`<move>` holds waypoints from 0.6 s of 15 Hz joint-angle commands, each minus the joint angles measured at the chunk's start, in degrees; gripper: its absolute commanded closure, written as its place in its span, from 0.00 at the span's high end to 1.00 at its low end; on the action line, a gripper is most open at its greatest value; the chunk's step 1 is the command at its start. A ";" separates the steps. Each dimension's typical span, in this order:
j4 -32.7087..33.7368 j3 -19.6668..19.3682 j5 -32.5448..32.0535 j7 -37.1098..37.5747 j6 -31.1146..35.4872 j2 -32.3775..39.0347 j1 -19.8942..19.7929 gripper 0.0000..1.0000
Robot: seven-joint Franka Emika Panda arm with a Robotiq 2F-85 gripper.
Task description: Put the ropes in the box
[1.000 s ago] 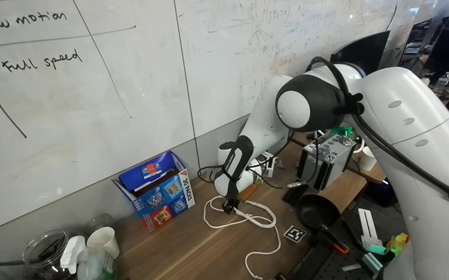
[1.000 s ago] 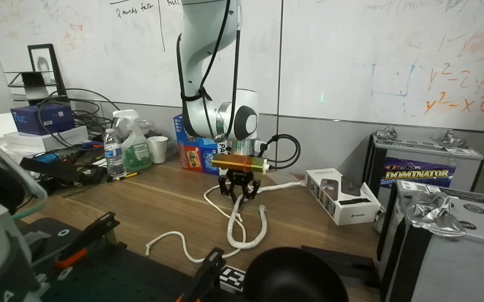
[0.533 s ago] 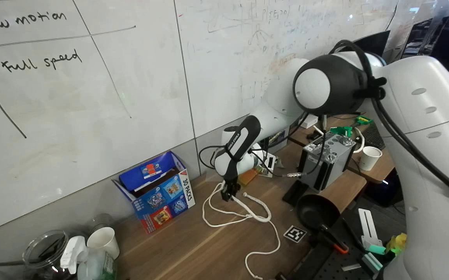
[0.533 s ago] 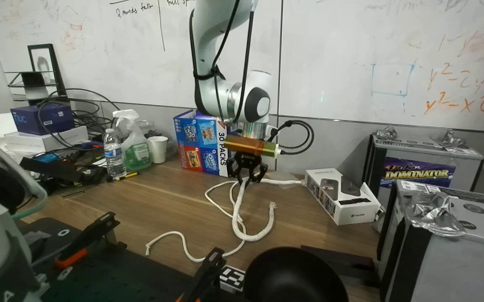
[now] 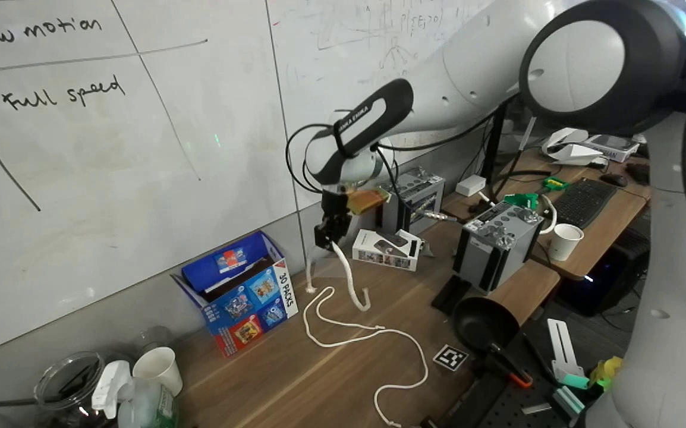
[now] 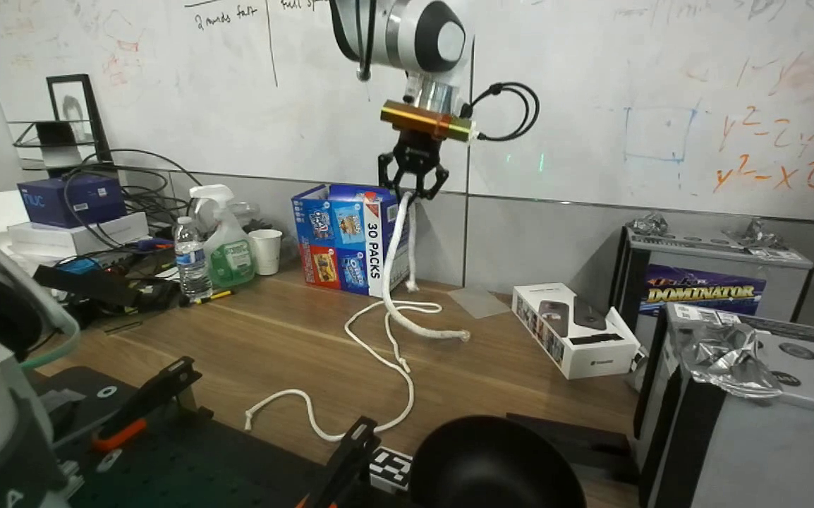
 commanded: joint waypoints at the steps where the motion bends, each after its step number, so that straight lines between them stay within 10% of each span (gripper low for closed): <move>1: 5.44 -1.67 4.45 1.34 -7.95 -6.14 3.35 0.05; 9: 24.92 -4.16 4.98 15.95 -17.71 -10.17 12.33 0.05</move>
